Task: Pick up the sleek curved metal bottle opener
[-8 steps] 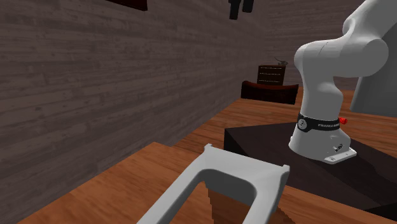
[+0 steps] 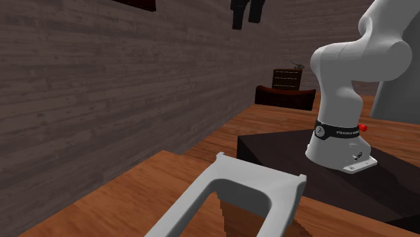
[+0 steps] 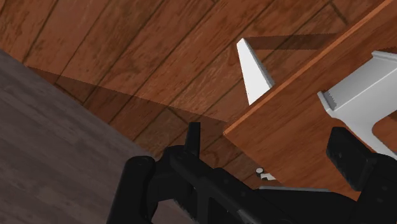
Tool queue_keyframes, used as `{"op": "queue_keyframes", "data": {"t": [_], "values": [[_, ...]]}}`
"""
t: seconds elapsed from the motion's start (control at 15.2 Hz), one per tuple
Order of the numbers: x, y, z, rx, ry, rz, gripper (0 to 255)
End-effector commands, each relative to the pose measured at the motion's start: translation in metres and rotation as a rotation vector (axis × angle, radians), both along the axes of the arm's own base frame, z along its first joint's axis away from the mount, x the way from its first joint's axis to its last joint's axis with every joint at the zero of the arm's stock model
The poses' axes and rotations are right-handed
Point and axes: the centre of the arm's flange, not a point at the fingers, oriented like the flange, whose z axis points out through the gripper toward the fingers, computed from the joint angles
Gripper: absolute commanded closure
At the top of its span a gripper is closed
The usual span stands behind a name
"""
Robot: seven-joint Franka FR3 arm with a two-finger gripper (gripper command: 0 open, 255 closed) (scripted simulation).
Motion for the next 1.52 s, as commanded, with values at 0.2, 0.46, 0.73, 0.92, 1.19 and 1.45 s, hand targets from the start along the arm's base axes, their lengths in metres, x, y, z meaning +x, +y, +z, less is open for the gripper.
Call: {"op": "queue_keyframes", "data": {"t": [0.2, 0.46, 0.73, 0.92, 1.19, 1.45], "values": [[0.032, 0.052, -0.028, 0.011, 0.000, 0.063, 0], [0.056, 0.092, -0.048, 0.019, 0.000, 0.113, 0], [0.078, 0.134, -0.068, 0.026, 0.001, 0.163, 0], [0.093, 0.166, -0.083, 0.032, 0.001, 0.200, 0], [0.111, 0.210, -0.103, 0.040, 0.002, 0.250, 0], [0.127, 0.255, -0.122, 0.048, 0.002, 0.300, 0]]}}
